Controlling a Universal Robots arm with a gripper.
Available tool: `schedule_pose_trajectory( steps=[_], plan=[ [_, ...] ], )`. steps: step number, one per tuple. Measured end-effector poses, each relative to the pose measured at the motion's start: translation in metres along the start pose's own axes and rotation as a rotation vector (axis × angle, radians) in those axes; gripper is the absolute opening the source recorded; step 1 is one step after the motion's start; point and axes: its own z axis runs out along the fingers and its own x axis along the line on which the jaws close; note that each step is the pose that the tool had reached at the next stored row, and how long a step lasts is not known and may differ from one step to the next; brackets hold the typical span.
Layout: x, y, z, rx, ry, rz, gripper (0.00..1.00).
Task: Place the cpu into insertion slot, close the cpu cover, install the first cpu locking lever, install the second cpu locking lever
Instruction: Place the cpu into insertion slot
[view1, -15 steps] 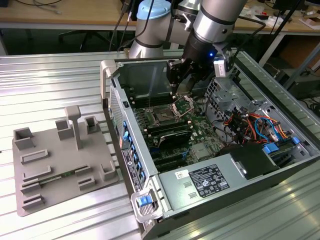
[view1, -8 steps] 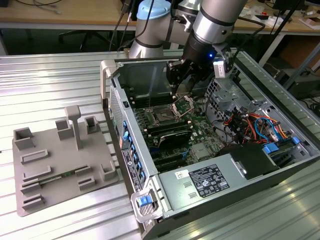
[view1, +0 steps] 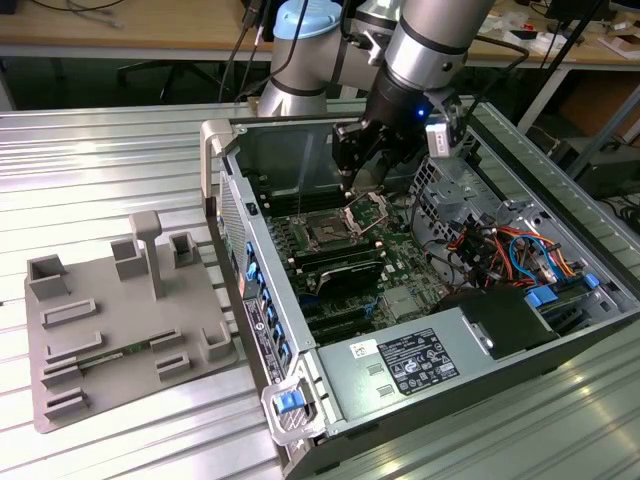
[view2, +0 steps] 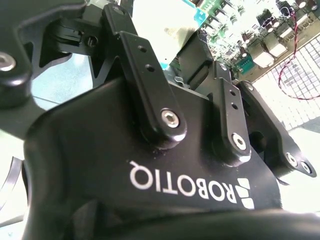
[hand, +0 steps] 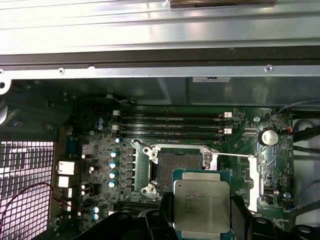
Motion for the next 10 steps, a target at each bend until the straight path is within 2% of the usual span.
schedule_pose_trajectory(
  steps=[10],
  plan=[
    [0.0,-0.0003,0.003,0.0,0.0,0.0,0.55]
  ],
)
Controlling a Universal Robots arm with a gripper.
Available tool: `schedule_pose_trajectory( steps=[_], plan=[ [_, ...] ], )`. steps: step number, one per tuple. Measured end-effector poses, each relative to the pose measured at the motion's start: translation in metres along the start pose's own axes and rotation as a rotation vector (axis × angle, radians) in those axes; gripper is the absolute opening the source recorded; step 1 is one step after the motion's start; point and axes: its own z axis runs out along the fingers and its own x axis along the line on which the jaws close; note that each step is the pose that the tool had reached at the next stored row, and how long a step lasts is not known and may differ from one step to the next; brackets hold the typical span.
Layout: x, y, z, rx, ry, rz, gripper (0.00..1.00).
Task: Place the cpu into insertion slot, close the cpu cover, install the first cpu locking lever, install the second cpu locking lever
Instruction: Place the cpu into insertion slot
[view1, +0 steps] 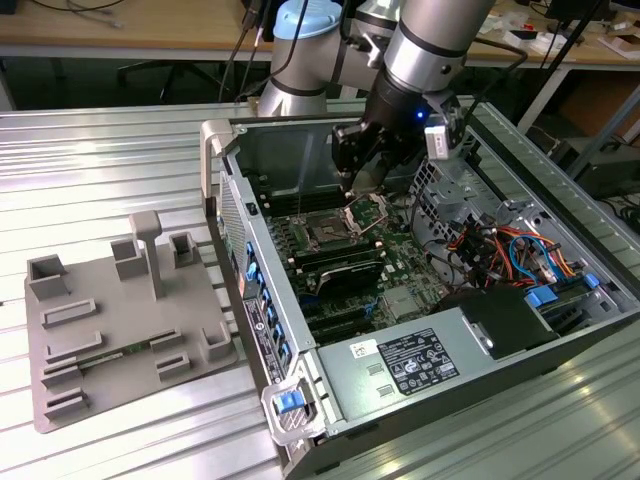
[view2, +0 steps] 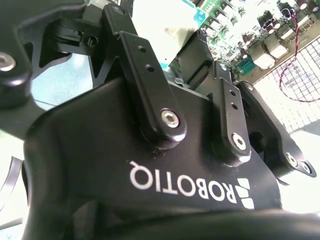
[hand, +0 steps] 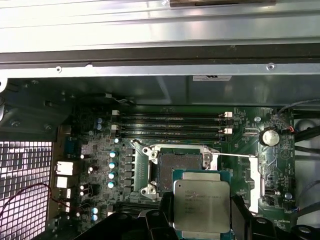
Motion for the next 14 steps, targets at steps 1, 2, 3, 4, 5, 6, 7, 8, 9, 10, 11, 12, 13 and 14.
schedule_pose_trajectory(
  steps=[1,2,3,4,5,6,7,8,9,10,11,12,13,14],
  plan=[
    [0.0,0.0,0.0003,0.0,0.0,0.0,0.55],
    [0.0,-0.0001,0.0006,0.0,-0.0001,0.0,0.55],
    [0.0,-0.0001,0.0007,0.0,-0.0001,0.0,0.55],
    [0.0,-0.0001,0.001,-0.0001,0.0,0.0,0.55],
    [0.0,-0.0001,0.0011,0.0,0.0,0.0,0.55],
    [0.0,-0.0001,0.0014,0.0,0.0,0.0,0.55],
    [0.0,-0.0001,0.0015,0.0,0.0,0.0,0.55],
    [0.0,-0.0002,0.0018,0.0,-0.0001,0.0,0.55],
    [0.0,-0.0002,0.002,0.0,0.0,0.0,0.55],
    [-0.0001,-0.0002,0.0021,0.0001,0.0,0.0,0.55],
    [0.0,-0.0002,0.0024,0.0,0.0,0.0,0.55],
    [0.0,-0.0002,0.0025,0.0,0.0,0.0,0.55],
    [-0.0001,-0.0002,0.0027,0.0,0.0,0.0,0.55],
    [-0.0001,-0.0003,0.0029,0.0,0.0,0.0,0.55]
  ],
)
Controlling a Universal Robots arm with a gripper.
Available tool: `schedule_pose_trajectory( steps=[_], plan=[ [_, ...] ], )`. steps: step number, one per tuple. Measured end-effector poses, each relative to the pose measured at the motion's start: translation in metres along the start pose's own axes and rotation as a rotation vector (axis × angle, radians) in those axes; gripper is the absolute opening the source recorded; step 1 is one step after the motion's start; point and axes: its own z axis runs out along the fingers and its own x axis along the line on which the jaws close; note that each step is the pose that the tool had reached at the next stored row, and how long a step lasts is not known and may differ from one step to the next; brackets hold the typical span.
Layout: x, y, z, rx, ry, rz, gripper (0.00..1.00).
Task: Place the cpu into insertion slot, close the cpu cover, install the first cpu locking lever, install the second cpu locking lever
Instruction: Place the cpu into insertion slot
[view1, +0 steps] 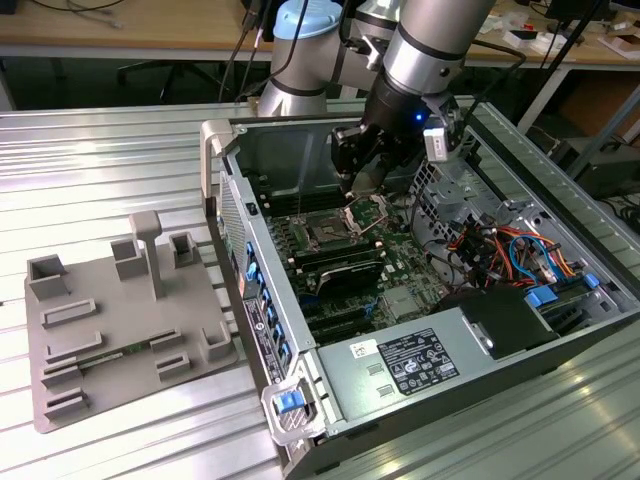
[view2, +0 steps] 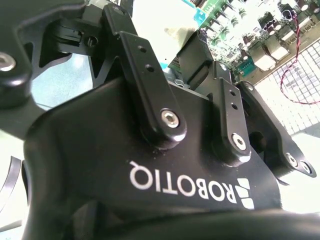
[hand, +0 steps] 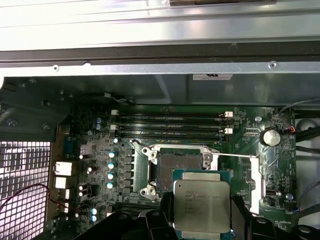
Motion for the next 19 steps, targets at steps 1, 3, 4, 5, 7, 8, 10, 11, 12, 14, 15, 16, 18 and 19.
schedule_pose_trajectory(
  steps=[1,3,4,5,7,8,10,11,12,14,15,16,18,19],
  plan=[
    [0.0,0.0,0.0001,0.0001,0.0,0.0,0.55],
    [0.0,0.0,0.0005,0.0,0.0,0.0,0.55],
    [0.0,-0.0001,0.0007,0.0001,0.0,0.0,0.55],
    [0.0,-0.0001,0.0009,0.0,0.0,0.0,0.55],
    [0.0,-0.0001,0.0012,0.0001,0.0,0.0,0.55],
    [0.0,-0.0001,0.0014,0.0001,0.0,0.0,0.55],
    [0.0,-0.0002,0.0019,0.0,0.0,0.0,0.55],
    [0.0,-0.0002,0.0023,0.0,0.0,0.0,0.55],
    [-0.0001,-0.0002,0.0027,0.0,0.0,0.0,0.55],
    [-0.0001,-0.0003,0.0031,0.0,0.0,0.0,0.55],
    [-0.0001,-0.0004,0.0039,0.0,0.0,0.0,0.55],
    [-0.0001,-0.0004,0.0047,0.0001,0.0,0.0,0.55],
    [-0.0001,-0.0004,0.005,0.0,0.0,0.0,0.55],
    [-0.0001,-0.0005,0.0052,0.0,0.0001,0.0,0.55]
  ],
)
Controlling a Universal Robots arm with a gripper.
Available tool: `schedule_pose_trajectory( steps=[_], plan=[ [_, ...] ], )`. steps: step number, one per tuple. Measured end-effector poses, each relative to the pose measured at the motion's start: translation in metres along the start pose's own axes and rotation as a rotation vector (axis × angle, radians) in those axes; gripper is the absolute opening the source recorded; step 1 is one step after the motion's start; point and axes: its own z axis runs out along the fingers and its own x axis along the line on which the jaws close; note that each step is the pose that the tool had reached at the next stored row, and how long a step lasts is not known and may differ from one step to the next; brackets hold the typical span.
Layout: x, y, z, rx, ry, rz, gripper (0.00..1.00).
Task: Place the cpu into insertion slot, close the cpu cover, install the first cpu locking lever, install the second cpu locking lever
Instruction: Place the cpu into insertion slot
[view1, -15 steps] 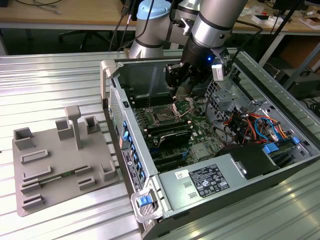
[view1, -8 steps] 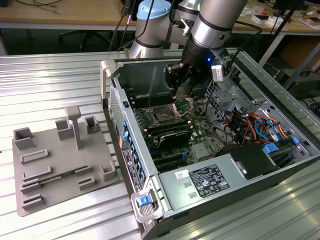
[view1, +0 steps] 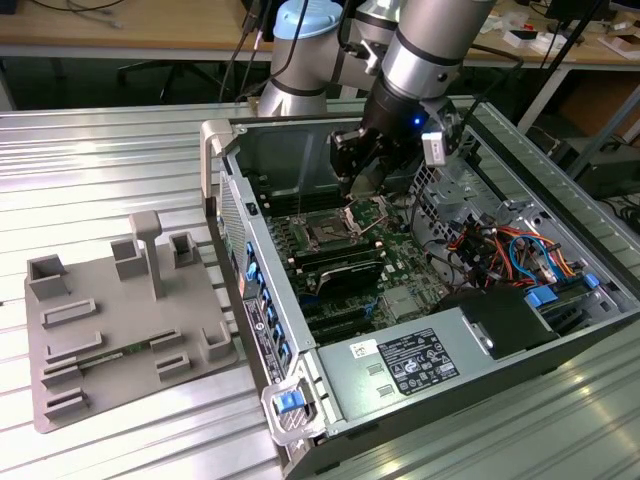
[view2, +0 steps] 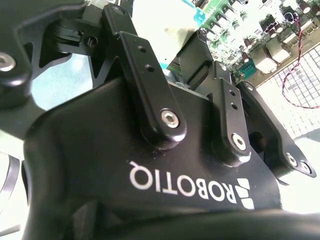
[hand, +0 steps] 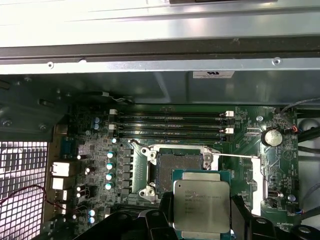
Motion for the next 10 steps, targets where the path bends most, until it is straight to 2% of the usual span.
schedule_pose_trajectory(
  steps=[10],
  plan=[
    [0.0,-0.0002,0.0027,0.0001,0.0,0.0,0.55]
  ],
)
